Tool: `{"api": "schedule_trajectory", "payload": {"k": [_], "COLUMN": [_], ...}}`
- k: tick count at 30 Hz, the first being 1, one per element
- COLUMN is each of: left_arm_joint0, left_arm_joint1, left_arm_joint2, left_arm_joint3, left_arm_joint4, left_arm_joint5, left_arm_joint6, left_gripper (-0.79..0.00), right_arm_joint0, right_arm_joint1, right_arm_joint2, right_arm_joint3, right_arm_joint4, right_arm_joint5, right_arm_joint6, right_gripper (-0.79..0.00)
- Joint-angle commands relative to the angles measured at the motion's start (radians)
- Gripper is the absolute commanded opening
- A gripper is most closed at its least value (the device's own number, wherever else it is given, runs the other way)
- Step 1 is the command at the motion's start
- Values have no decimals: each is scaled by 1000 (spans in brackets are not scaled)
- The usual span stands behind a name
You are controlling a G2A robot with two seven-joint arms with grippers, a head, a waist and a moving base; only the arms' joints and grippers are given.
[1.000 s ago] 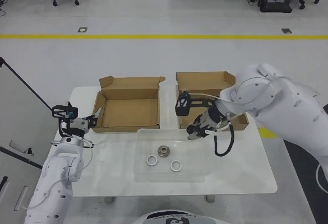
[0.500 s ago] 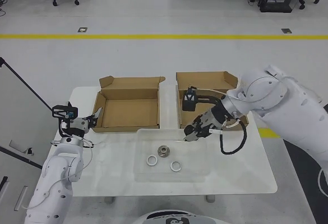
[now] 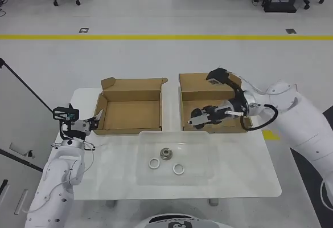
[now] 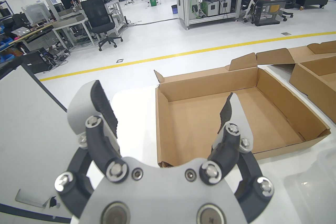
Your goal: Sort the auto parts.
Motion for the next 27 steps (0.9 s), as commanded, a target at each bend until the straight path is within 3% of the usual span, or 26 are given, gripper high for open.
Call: {"api": "schedule_trajectory", "payload": {"k": [1, 12, 22, 27], "left_arm_joint0": [0, 0, 0, 0], "left_arm_joint1": [0, 0, 0, 0], "left_arm_joint2": [0, 0, 0, 0], "left_arm_joint3": [0, 0, 0, 0], "left_arm_joint4": [0, 0, 0, 0], "left_arm_joint5": [0, 0, 0, 0], "left_arm_joint6": [0, 0, 0, 0], "left_gripper": [0, 0, 0, 0], "right_arm_joint0": [-14, -74, -106, -119], "right_arm_joint1": [-7, -96, -226, -283], "right_arm_joint2": [10, 116, 195, 195], "right_arm_joint3": [7, -40, -48, -55], "right_arm_joint4": [104, 486, 601, 652], "right_arm_joint5": [2, 107, 217, 224], "right_arm_joint6": [2, 107, 218, 224], "right_gripper": [-785, -785, -785, -785]}}
